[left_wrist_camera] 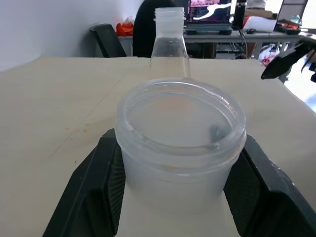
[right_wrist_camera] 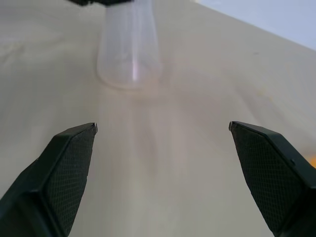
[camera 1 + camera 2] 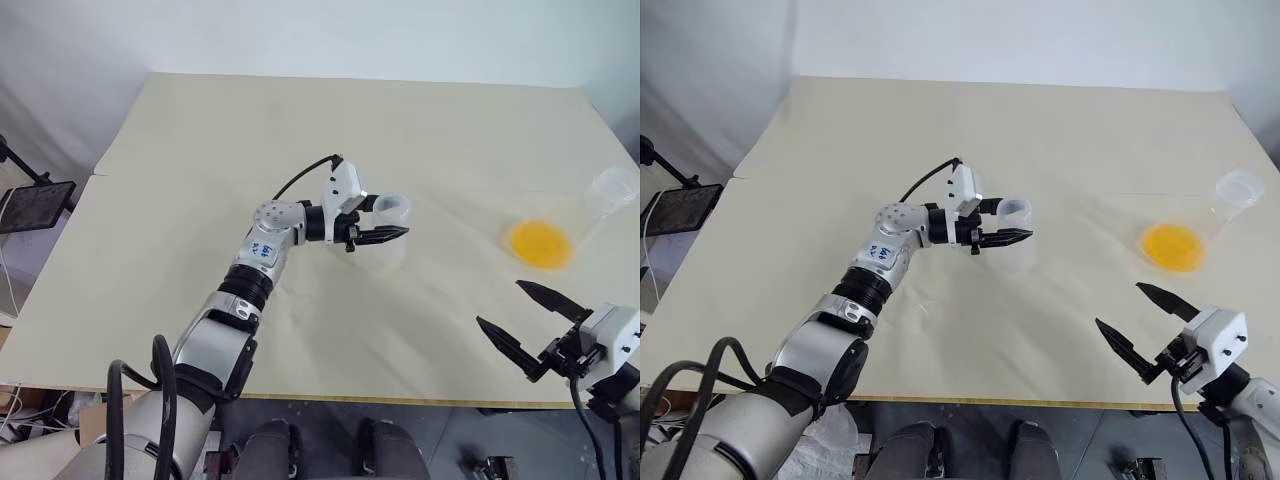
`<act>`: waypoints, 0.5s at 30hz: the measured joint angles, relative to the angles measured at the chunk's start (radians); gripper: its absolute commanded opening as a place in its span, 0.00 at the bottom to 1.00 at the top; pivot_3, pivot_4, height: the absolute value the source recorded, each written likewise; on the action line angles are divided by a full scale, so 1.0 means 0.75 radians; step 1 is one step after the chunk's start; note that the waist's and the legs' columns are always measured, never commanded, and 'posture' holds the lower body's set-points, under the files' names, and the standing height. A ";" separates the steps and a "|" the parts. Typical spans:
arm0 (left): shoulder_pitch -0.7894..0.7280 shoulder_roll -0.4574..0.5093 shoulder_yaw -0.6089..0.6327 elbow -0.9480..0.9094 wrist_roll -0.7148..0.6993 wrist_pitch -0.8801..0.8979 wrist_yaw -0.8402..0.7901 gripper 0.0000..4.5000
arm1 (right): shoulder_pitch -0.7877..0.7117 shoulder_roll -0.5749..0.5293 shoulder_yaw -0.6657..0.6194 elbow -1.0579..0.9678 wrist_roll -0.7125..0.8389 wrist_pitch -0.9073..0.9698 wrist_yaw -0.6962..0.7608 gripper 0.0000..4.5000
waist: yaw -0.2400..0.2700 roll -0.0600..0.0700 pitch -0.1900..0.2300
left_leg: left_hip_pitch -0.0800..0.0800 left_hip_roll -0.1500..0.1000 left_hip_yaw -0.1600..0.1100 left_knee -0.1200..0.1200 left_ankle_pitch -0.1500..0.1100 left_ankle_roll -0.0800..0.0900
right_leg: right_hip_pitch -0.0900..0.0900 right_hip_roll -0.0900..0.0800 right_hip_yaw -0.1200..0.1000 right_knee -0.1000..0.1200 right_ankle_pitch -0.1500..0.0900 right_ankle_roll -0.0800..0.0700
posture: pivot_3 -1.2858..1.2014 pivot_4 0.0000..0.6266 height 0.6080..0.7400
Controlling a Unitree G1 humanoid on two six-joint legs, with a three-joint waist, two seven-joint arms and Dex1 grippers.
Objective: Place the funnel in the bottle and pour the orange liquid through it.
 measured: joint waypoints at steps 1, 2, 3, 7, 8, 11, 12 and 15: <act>-0.006 -0.010 0.004 0.024 0.003 -0.011 0.008 0.52 | 0.002 0.007 0.004 -0.005 0.000 0.000 -0.005 1.00 | 0.000 0.000 0.000 | 0.000 0.000 0.000 0.000 0.000 0.000 | 0.000 0.000 0.000 0.000 0.000 0.000 | 0.52 0.24 1.00; -0.018 -0.015 0.003 0.041 0.010 -0.019 0.010 0.64 | 0.003 0.015 0.010 -0.010 0.000 0.000 -0.012 1.00 | 0.001 0.000 0.000 | 0.000 0.000 -0.001 0.000 0.000 0.000 | 0.000 0.000 -0.001 0.000 0.000 0.000 | 0.52 0.24 1.00; -0.023 -0.016 0.003 0.047 0.014 -0.021 0.010 0.67 | 0.004 0.018 0.013 -0.011 0.000 0.000 -0.014 1.00 | 0.001 0.000 0.000 | 0.000 0.000 -0.001 0.000 0.000 0.000 | 0.000 0.000 -0.001 0.000 0.000 0.000 | 0.52 0.24 1.00; -0.041 -0.017 0.011 0.064 0.021 0.002 -0.006 0.85 | 0.004 0.024 0.017 -0.013 0.000 0.000 -0.023 1.00 | -0.002 0.000 0.000 | 0.000 0.000 -0.001 0.000 0.000 0.000 | 0.000 0.000 -0.001 0.001 0.000 0.000 | 0.52 0.24 1.00; -0.041 -0.017 0.016 0.064 0.017 0.012 -0.013 0.90 | 0.004 0.025 0.017 -0.013 0.000 -0.001 -0.025 1.00 | -0.002 0.000 0.000 | 0.000 0.000 0.000 0.000 0.000 0.000 | 0.000 0.000 -0.001 0.000 0.000 0.000 | 0.52 0.24 1.00; -0.040 -0.008 0.049 0.054 -0.016 0.070 -0.050 0.90 | 0.001 0.034 0.021 -0.013 0.000 -0.005 -0.026 1.00 | -0.002 0.000 0.000 | 0.000 0.000 0.000 0.000 0.000 0.000 | 0.000 0.000 -0.001 0.001 0.000 0.000 | 0.52 0.24 1.00; -0.037 0.023 0.057 0.007 -0.026 0.091 -0.082 0.90 | -0.008 0.034 0.024 -0.012 0.000 -0.018 -0.023 1.00 | -0.003 0.000 0.000 | 0.000 0.000 -0.001 0.000 0.000 0.001 | 0.000 0.000 0.000 0.001 0.000 0.000 | 0.52 0.24 1.00; 0.020 0.144 0.084 -0.109 -0.033 0.117 -0.138 0.90 | -0.047 0.029 0.048 0.010 0.000 -0.027 0.010 1.00 | -0.008 0.000 0.000 | 0.001 0.001 0.000 0.000 0.000 0.000 | 0.000 0.000 0.000 0.002 0.000 0.000 | 0.52 0.24 1.00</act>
